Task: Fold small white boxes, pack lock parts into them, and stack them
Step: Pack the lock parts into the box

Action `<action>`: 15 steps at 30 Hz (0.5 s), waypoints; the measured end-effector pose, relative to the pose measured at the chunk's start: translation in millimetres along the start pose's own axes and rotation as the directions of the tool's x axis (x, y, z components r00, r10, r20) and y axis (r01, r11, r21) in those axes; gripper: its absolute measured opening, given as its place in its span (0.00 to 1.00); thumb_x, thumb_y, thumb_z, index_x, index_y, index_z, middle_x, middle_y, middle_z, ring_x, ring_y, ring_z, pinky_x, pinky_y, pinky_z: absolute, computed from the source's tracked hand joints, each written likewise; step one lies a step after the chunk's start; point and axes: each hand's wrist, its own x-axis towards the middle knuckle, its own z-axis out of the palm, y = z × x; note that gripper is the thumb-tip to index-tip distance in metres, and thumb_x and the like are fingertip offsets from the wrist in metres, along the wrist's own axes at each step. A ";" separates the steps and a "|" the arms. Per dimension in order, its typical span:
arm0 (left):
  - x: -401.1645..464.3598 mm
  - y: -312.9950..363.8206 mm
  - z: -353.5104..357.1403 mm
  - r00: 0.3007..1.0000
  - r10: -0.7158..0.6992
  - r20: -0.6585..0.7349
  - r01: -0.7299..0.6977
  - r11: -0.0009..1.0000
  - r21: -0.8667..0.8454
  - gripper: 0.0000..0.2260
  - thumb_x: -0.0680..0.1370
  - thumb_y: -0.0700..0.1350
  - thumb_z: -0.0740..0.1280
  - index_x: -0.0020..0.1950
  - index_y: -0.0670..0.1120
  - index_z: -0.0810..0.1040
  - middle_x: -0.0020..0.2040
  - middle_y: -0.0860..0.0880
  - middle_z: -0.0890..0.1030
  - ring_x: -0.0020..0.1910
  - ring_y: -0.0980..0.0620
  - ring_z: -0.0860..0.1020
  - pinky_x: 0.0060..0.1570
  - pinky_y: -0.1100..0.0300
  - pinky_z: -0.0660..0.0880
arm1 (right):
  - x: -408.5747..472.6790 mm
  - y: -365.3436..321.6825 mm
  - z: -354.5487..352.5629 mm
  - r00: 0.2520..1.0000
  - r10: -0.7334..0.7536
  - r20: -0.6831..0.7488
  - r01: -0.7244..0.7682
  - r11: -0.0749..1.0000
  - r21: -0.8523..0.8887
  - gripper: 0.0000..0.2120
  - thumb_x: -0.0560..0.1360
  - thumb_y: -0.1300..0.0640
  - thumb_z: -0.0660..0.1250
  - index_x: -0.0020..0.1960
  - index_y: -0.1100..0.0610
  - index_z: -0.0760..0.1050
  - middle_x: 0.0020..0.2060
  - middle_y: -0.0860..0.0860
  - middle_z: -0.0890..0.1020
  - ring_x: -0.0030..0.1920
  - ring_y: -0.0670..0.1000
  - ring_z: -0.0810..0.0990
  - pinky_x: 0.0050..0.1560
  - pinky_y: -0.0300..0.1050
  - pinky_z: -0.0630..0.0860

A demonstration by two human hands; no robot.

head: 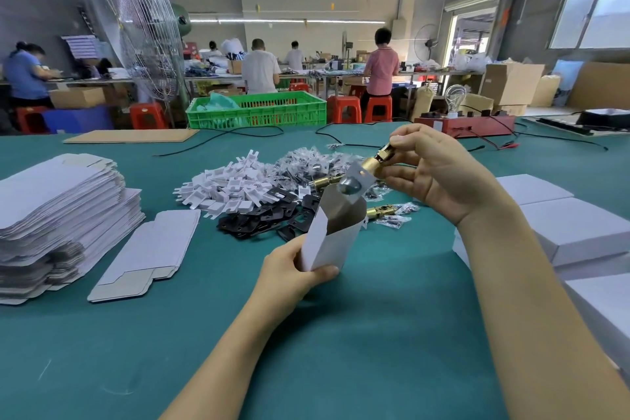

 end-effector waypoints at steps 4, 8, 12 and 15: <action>0.7 -0.9 0.2 1.000 -0.001 -0.006 0.001 1.000 0.007 0.18 0.69 0.41 0.78 0.54 0.57 0.82 0.49 0.59 0.84 0.50 0.55 0.81 0.48 0.62 0.78 | -1.3 1.0 -2.1 1.000 -0.011 0.023 0.014 0.989 -0.144 0.05 0.76 0.63 0.67 0.47 0.56 0.72 0.38 0.55 0.85 0.37 0.55 0.85 0.33 0.39 0.80; 0.5 -1.2 1.0 1.000 -0.009 -0.022 0.009 1.000 0.019 0.17 0.70 0.43 0.78 0.55 0.56 0.81 0.48 0.60 0.84 0.50 0.56 0.81 0.47 0.61 0.78 | -1.5 1.4 0.7 0.999 -0.050 0.002 0.048 0.943 -0.328 0.07 0.75 0.63 0.69 0.49 0.58 0.71 0.40 0.60 0.85 0.40 0.58 0.86 0.37 0.43 0.82; -0.8 0.4 2.4 0.999 -0.003 -0.038 0.004 1.000 0.028 0.16 0.70 0.43 0.78 0.53 0.59 0.80 0.48 0.60 0.84 0.47 0.58 0.81 0.43 0.63 0.79 | 0.0 3.7 13.3 0.976 -0.200 0.085 0.209 0.757 -0.619 0.08 0.75 0.59 0.70 0.49 0.56 0.71 0.38 0.58 0.84 0.37 0.54 0.85 0.43 0.48 0.83; -2.5 2.4 2.5 0.999 0.009 -0.044 -0.008 0.999 0.032 0.17 0.70 0.43 0.77 0.49 0.63 0.78 0.46 0.62 0.83 0.44 0.60 0.80 0.40 0.65 0.78 | 1.2 11.4 27.6 0.938 -0.306 0.164 0.308 0.512 -0.802 0.07 0.74 0.56 0.69 0.48 0.52 0.71 0.34 0.54 0.82 0.36 0.53 0.82 0.40 0.44 0.80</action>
